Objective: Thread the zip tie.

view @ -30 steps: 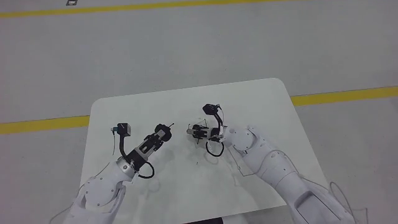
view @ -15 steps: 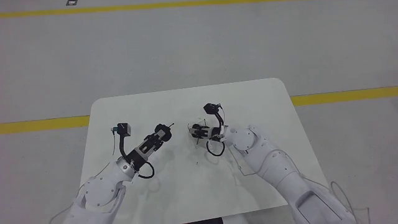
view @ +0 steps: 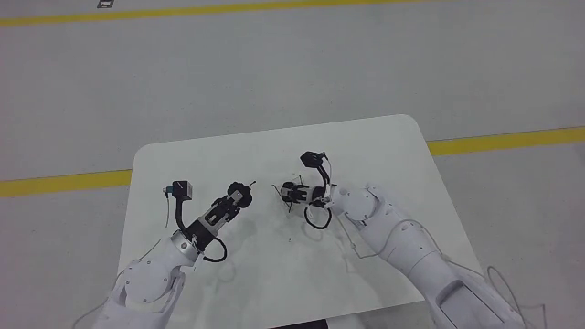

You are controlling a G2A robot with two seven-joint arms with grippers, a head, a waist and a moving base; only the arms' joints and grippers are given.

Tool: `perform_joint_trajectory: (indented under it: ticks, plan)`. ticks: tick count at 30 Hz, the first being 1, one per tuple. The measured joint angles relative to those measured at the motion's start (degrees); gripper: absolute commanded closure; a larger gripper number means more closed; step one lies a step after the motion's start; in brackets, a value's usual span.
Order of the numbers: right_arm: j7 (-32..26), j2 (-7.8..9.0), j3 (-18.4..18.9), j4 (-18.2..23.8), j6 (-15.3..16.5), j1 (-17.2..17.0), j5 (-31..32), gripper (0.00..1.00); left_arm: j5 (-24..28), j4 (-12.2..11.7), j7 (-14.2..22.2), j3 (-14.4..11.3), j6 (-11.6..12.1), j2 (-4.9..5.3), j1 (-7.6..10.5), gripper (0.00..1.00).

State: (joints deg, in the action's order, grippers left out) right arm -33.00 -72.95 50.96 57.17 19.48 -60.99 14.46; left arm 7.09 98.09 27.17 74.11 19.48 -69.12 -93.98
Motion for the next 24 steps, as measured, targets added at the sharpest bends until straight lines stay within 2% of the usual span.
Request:
perform_joint_trajectory:
  ticks: [2,9,18,24]
  plan:
    - [0.04,0.04,-0.12,-0.19,0.00,0.11,-0.07,0.90,0.00,0.00,0.00,0.00,0.00,0.00,0.00,1.00]
    - [0.26,0.24,-0.36,-0.40,0.00,0.25,-0.04,0.84,0.00,0.00,0.00,0.00,0.00,0.00,0.00,1.00]
    - [0.06,0.33,-1.16,-0.55,0.00,0.48,0.51,0.84,0.00,0.00,0.00,0.00,0.00,0.00,0.00,1.00]
    - [0.07,0.06,-2.05,-0.64,0.00,0.95,0.15,0.80,0.00,0.00,0.00,0.00,0.00,0.00,0.00,1.00]
